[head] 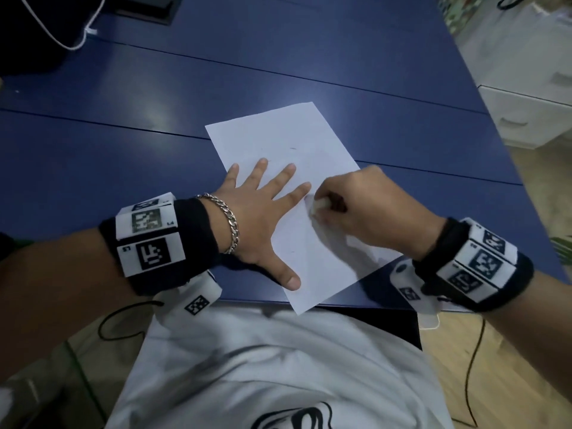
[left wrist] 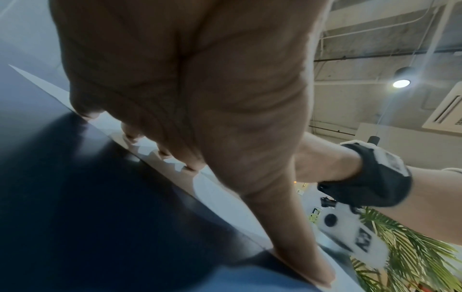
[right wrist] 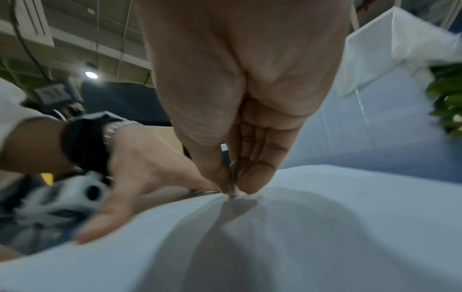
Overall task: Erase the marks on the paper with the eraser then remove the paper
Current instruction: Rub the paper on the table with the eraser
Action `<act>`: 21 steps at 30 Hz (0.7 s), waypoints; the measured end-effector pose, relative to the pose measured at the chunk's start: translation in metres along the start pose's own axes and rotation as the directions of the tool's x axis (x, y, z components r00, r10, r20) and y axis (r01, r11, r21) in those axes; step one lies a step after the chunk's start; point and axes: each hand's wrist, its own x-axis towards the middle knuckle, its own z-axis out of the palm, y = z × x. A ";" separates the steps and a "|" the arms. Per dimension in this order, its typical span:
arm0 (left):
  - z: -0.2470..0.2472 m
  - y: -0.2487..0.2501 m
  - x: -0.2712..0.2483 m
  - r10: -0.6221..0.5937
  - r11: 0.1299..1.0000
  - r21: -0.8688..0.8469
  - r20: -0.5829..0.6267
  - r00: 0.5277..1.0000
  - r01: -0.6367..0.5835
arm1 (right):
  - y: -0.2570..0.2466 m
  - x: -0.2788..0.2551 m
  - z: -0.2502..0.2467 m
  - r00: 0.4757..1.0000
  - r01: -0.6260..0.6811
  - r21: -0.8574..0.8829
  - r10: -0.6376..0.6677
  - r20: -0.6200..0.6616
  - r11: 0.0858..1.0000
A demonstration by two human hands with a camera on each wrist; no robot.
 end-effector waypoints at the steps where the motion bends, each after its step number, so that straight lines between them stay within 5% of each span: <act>1: 0.000 0.000 0.000 -0.001 1.000 0.000 0.000 1.000 0.001 | 0.000 0.000 0.002 1.000 0.002 0.004 -0.002 -0.019 1.000; 7: -0.001 0.002 0.000 -0.007 1.000 0.004 0.015 1.000 0.007 | -0.026 -0.027 0.005 0.979 0.134 0.022 -0.136 0.151 0.991; 12: -0.004 0.002 0.000 -0.008 1.000 0.023 0.033 0.999 0.008 | -0.010 -0.016 0.005 0.995 0.102 0.005 -0.102 0.018 0.995; 16: -0.006 0.005 0.000 -0.017 0.999 0.029 0.052 0.999 0.015 | -0.027 -0.036 0.008 0.958 0.205 0.052 -0.211 0.193 0.977; 21: -0.006 0.004 0.001 -0.022 0.999 0.032 0.054 0.998 0.020 | -0.005 -0.023 0.004 0.992 0.118 -0.022 -0.117 0.050 0.993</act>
